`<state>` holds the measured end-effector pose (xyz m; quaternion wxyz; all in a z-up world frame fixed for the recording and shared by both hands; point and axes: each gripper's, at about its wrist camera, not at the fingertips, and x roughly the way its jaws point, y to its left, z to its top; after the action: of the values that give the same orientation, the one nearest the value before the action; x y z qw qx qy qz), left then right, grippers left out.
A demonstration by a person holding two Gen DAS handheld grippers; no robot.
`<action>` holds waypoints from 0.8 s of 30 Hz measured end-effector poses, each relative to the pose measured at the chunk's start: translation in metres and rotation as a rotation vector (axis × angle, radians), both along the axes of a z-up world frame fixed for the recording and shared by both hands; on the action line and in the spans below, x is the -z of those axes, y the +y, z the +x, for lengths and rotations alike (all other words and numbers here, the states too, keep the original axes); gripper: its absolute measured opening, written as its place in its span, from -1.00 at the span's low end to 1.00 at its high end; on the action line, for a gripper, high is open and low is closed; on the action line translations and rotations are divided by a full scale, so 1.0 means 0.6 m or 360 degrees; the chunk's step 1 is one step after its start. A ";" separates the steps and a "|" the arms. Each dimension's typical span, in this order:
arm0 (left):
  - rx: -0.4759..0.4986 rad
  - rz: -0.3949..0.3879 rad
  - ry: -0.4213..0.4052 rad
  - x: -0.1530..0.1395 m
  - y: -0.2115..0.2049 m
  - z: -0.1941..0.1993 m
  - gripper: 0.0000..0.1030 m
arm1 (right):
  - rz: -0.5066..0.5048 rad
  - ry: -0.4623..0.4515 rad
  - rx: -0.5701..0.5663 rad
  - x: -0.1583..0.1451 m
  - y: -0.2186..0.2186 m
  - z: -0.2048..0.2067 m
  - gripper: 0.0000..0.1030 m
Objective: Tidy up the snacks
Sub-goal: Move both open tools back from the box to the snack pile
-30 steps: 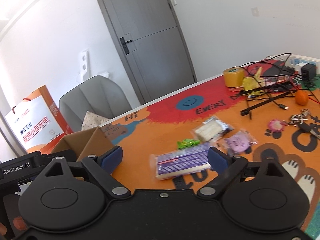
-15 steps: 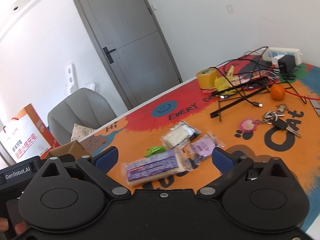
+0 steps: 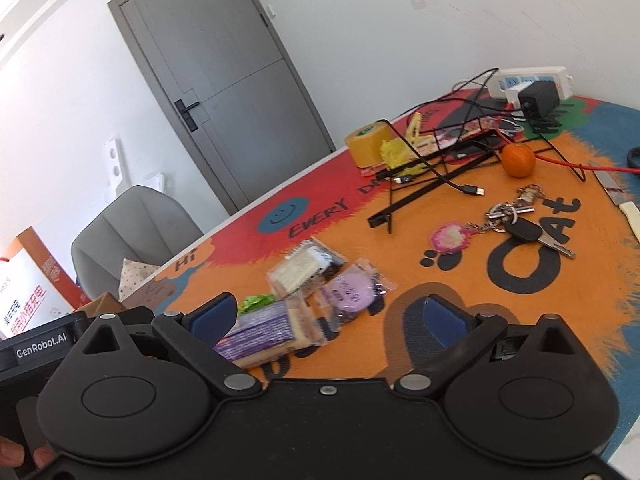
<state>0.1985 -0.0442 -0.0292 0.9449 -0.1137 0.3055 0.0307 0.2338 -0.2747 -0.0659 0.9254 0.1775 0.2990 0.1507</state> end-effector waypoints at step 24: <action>0.0136 -0.0046 0.0115 0.077 -0.031 0.111 0.87 | -0.0013 0.0109 0.0028 0.048 -0.020 0.044 0.79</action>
<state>0.2652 -0.0631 -0.0752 0.9319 -0.1130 0.3445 -0.0099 0.2600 -0.2866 -0.0949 0.9166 0.1813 0.3296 0.1351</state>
